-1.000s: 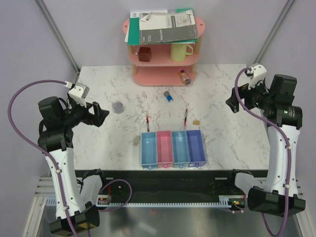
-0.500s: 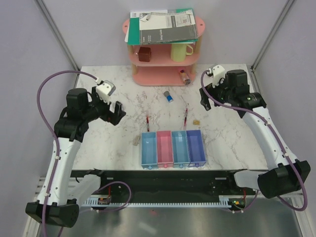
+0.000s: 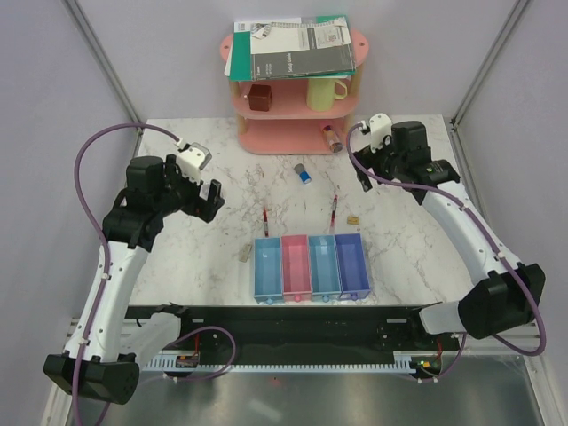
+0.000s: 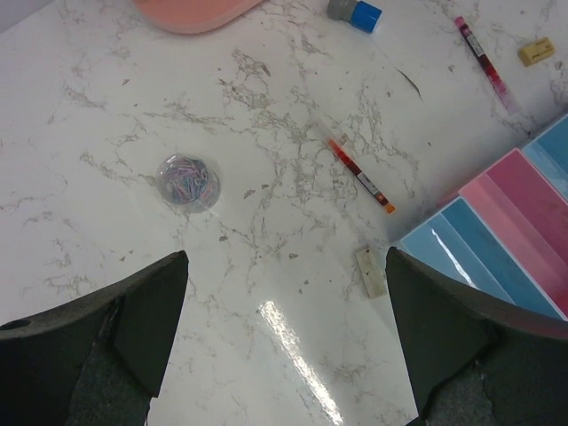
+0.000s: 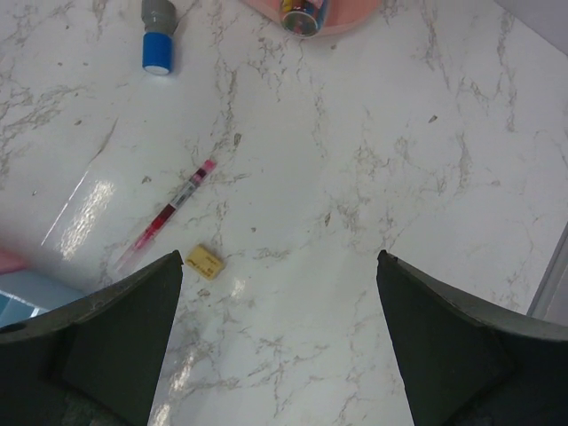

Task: Sort the stationery into containers
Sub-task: Pick up the stationery from the center of the board.

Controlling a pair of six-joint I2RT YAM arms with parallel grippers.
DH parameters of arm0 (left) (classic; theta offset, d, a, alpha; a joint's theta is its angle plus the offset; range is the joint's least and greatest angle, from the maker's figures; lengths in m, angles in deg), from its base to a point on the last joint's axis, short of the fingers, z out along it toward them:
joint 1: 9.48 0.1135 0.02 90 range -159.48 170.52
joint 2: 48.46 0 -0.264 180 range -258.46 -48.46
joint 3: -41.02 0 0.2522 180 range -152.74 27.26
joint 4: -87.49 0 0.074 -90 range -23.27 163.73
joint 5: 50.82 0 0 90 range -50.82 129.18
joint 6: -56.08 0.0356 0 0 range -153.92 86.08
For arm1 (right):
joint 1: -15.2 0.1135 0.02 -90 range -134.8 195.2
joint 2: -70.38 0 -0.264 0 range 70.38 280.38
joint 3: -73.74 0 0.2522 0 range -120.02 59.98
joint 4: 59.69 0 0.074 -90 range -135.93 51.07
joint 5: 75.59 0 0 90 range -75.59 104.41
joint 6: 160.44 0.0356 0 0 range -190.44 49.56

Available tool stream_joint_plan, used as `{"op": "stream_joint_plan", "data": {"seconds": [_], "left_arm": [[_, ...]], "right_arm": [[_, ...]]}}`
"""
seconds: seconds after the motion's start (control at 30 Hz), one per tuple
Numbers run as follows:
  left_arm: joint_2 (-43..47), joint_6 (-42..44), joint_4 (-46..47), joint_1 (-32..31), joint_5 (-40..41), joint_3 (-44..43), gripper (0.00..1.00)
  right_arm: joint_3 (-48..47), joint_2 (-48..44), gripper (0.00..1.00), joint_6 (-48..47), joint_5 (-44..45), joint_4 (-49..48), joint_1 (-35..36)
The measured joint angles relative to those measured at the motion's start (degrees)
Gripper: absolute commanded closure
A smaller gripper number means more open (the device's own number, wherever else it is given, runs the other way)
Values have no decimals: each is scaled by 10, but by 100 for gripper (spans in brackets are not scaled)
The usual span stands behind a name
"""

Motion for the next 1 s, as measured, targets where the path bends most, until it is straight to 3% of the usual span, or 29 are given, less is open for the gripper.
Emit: {"op": "stream_joint_plan", "data": {"seconds": [0.37,0.63,0.83,1.0], "left_arm": [[31,34,-1,-1,-1,15,0],[34,59,-5,-1,2,18,0],[3,74,-6,-1,1,16,0],[-34,78,-9,-2,1,-4,0]], "right_arm": [[38,137,4,44,7,-225,0],[-55,305,4,61,3,-247,0],[-143,355,4,56,-9,-278,-1],[-137,377,7,56,-20,-336,-1]]}}
